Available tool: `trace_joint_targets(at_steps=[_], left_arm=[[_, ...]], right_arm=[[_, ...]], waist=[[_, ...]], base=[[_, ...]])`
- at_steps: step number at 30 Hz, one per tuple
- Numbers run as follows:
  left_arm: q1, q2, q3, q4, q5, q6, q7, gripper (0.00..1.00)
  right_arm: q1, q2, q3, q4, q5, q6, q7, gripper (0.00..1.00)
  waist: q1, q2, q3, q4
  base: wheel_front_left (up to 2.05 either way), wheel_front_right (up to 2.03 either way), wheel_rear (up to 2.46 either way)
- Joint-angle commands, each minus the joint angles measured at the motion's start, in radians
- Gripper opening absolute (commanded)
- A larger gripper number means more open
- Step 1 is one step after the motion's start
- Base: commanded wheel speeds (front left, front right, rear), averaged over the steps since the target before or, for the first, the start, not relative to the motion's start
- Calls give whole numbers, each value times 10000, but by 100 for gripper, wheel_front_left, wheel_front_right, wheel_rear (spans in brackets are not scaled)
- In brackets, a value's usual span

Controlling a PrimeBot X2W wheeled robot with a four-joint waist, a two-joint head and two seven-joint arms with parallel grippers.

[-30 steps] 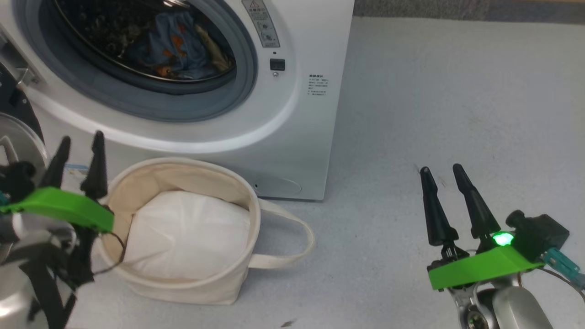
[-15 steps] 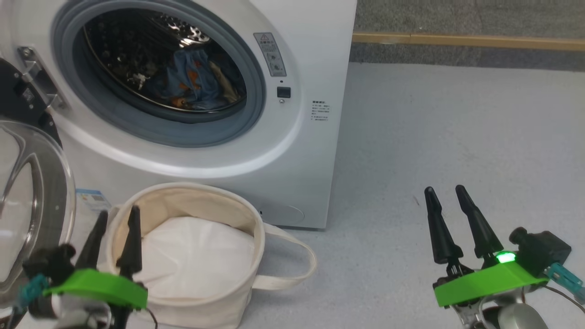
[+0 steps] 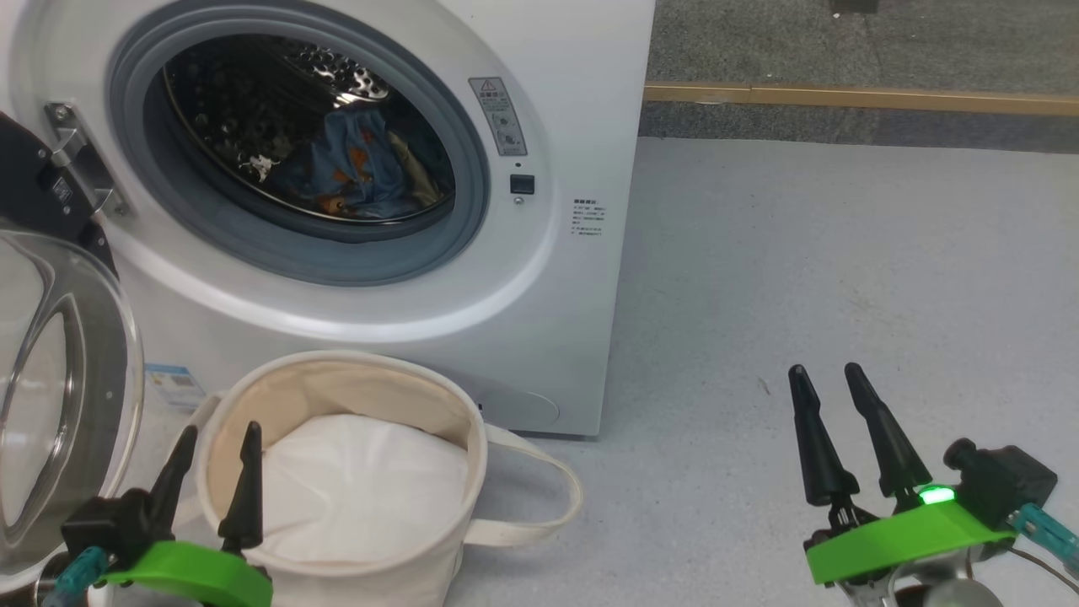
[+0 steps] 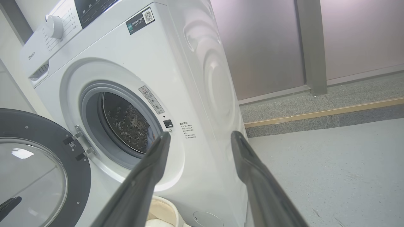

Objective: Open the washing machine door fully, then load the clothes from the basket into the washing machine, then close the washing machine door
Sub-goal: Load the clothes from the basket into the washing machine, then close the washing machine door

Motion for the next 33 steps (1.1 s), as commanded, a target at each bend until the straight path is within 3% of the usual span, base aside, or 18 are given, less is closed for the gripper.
trace_joint_targets(at_steps=[1, 12, 26, 33], left_arm=[[-230, 416, 434, -301, 200, 140, -128, 100], [-170, 693, 280, -321, 716, 740, 19, 100], [-383, 922, -99, -565, 973, 650, 264, 100], [-365, 1095, -9, -660, 920, 716, 258, 100]], right_arm=[[-193, -142, 149, -305, 106, 10, -64, 100], [-200, -153, 180, -229, 160, 10, -127, 100], [-108, -219, 149, -129, 245, 10, -189, 100], [-137, -229, 157, -140, 246, 10, -204, 100]], waist=[[1, -1, -13, -29], [1, -1, -78, -96], [1, -1, -149, -209], [1, -1, -138, -597]], base=[[0, 0, 0], [0, 0, 0], [0, 0, 0], [0, 0, 0]])
